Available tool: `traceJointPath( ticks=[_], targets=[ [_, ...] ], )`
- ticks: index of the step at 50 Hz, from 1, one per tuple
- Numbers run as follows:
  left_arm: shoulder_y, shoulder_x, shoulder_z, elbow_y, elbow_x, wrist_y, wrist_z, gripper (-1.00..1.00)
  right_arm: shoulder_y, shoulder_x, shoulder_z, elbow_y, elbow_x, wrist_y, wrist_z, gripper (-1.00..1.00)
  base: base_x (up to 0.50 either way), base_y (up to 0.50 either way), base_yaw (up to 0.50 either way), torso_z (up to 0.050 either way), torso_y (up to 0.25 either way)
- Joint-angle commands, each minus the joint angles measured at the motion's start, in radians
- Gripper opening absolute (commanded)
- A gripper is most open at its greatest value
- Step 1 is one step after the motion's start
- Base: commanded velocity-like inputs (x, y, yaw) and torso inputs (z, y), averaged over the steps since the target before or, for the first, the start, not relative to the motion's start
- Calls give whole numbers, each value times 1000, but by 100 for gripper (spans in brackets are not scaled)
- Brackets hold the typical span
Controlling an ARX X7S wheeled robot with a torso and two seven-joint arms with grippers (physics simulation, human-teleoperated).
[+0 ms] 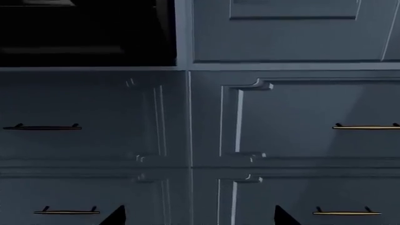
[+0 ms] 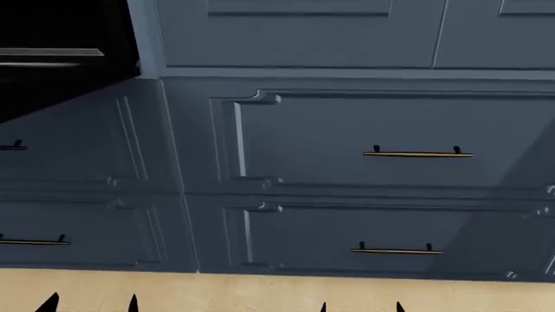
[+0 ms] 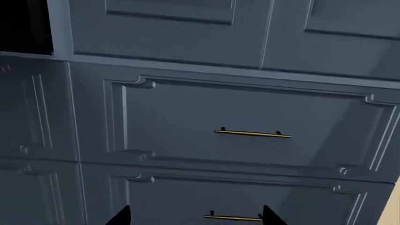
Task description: Close the oven door
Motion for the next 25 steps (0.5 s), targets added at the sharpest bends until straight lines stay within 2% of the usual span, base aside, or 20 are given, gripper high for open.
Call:
traceJointPath(
  ticks=[1,13,19,25],
  targets=[
    [-6,-3,5,-5,-7,-5,-10,100,5,5,-8,3,0,4,9,100,0,0,0,-50,0],
    [7,-13,12,6,-22,30,1,100,2,13,-21,1,-11,-6,20,100,0,0,0,-50,0],
    [6,-15,13,7,-29,28,-3,100,2,18,-31,2,-24,-8,27,100,0,61,0,0,0],
    [1,-15,14,3,-28,19,-15,100,1,21,-32,-4,-16,-4,28,100,0,441,0,0,0]
  ],
)
